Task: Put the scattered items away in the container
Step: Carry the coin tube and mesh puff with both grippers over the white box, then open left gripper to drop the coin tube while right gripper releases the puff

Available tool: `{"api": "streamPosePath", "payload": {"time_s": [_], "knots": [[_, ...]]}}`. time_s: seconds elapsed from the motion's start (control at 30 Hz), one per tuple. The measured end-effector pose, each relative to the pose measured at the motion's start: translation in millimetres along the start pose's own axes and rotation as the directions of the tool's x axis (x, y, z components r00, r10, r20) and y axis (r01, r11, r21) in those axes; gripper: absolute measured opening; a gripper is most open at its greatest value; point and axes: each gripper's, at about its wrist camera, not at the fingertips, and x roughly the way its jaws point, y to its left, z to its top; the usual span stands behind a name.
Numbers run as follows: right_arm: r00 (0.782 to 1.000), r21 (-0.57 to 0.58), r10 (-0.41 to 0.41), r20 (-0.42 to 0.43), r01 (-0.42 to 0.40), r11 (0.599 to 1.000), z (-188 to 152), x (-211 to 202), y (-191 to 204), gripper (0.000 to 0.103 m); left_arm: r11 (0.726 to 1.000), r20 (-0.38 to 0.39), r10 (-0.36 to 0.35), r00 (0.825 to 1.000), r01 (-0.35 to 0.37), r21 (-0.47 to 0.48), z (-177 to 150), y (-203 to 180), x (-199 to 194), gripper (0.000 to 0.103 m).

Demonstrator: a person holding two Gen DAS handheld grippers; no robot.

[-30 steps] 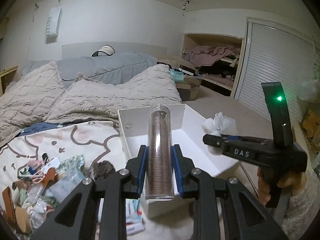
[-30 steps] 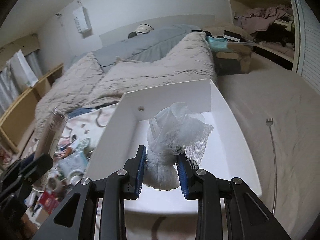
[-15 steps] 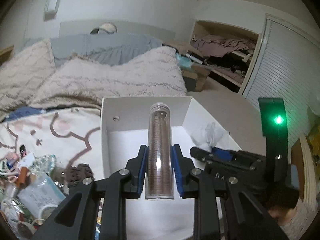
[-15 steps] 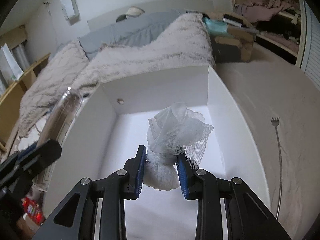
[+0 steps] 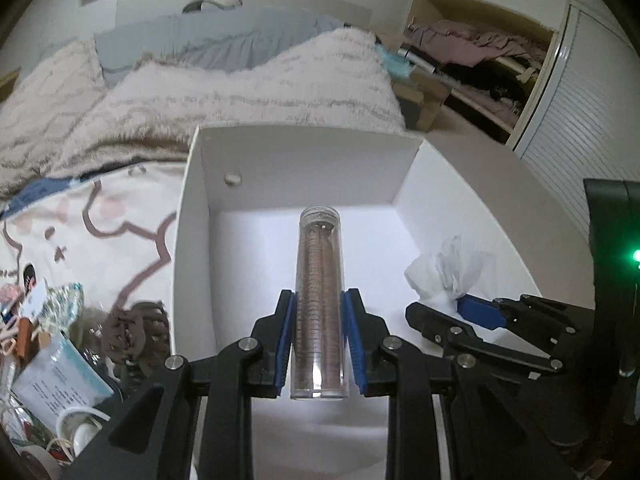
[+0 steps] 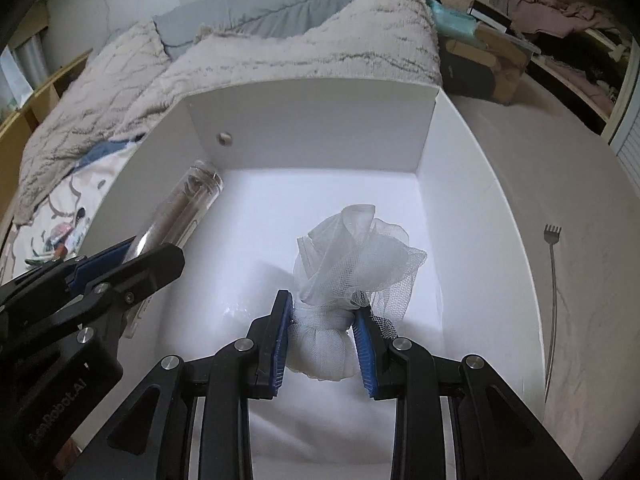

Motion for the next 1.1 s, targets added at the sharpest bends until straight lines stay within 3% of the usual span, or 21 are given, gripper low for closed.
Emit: {"api": "streamPosePath", "payload": {"time_s": [0.5,0.8,1.1], "knots": [[0.993,-0.009,0.005,-0.114,-0.006,1.000,5.3,16.5,0.6,0.031,0.996,-0.071,0.060,0.996,-0.055,0.068,-5.8,-4.8,16.4,0.025],[0.994,0.066,-0.003,-0.108,0.011,0.998,5.4,15.9,-7.5,0.033,0.997,-0.070,0.054,0.996,-0.049,0.066,-6.2,-2.8,16.0,0.025],[1.000,0.185,-0.012,-0.028,0.017,0.983,2.0,4.5,-21.0,0.033,0.994,-0.047,0.078,0.996,-0.074,0.078,-6.8,-4.9,14.5,0.025]]}}
